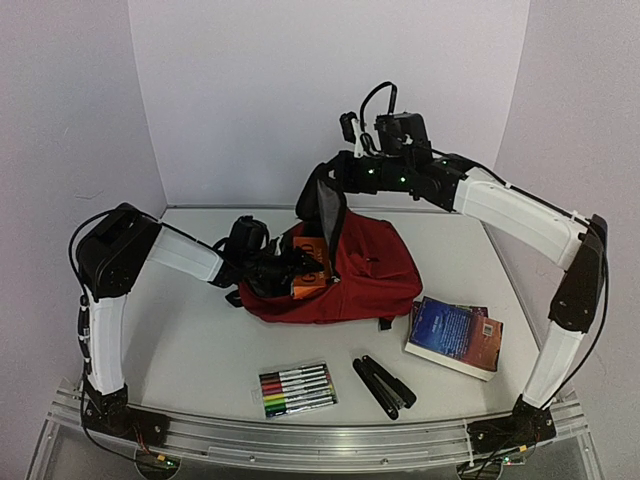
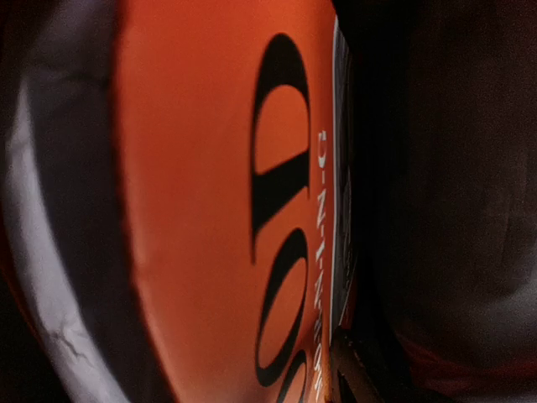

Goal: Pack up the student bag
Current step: Place the book in the student bag.

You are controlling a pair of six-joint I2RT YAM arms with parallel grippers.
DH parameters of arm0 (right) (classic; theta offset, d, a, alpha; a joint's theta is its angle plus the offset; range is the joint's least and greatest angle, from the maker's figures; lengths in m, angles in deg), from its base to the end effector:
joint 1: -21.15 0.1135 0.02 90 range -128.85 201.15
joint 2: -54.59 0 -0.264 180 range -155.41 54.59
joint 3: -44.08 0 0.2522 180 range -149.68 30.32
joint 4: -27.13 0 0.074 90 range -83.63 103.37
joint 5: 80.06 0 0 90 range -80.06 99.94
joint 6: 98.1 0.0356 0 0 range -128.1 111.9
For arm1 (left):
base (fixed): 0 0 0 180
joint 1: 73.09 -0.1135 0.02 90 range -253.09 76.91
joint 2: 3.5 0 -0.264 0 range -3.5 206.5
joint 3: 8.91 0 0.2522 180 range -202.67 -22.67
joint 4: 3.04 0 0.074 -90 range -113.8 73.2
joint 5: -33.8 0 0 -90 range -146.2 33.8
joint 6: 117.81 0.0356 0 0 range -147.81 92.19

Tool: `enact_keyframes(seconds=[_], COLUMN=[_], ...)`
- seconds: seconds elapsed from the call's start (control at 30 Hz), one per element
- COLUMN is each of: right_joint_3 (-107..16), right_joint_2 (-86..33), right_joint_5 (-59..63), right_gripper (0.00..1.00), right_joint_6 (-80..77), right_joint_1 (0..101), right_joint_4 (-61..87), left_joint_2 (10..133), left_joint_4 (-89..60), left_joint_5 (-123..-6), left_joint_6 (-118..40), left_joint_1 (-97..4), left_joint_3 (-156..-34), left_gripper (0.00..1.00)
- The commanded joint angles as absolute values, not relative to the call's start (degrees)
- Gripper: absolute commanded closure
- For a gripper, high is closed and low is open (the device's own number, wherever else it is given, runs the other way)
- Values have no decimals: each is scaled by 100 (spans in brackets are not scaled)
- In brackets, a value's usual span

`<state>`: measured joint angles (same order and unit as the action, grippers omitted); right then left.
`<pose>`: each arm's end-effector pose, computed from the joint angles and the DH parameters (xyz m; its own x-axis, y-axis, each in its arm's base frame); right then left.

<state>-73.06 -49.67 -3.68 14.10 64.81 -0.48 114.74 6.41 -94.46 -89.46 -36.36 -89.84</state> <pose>0.3096 0.3070 0.3980 -0.4861 0.0437 -0.8728 -0.7043 0.5717 0.4209 0.3360 -0.2782 0.1456 -0.9773 -0.1330 -0.1651 0.1017 0.3893 -0.9155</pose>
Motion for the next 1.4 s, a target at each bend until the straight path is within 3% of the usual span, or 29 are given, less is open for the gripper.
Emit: enact_keyframes(seconds=[0.0,0.17,0.3,0.57,0.9,1.2,1.37], right_joint_3=[-7285,-7104,-7050,-7097,-7171,-7107,-6909], right_joint_2=[-4599,-4509,-4491,-4573,-4732,-4814,-4663], right_joint_5=[-241,-244,-242,-231,-263,-277,473], right_gripper=[100,100,100,100,100,100,100], right_joint_6=[1363,1377,1368,1350,1405,1448,1526], right_joint_1=[6509,6509,6510,6509,6509,6518,6518], right_joint_4=[796,828,836,845,852,863,846], left_joint_2=[10653,10353,10380,10540,11318,11591,11237], left_joint_4=[-1304,-2274,-2449,-2155,-1706,-1573,-1846], left_joint_5=[-8549,-8031,-8025,-8461,-8713,-8563,-8285], left_joint_6=[-7574,-7131,-7156,-7335,-7578,-7618,-7425], left_joint_1=[-3617,-3617,-3609,-3511,-3025,-2950,-3089], left_joint_3=[-9324,-9232,-9186,-9333,-10284,-10653,-10242], left_gripper=[25,13,12,46,68,70,57])
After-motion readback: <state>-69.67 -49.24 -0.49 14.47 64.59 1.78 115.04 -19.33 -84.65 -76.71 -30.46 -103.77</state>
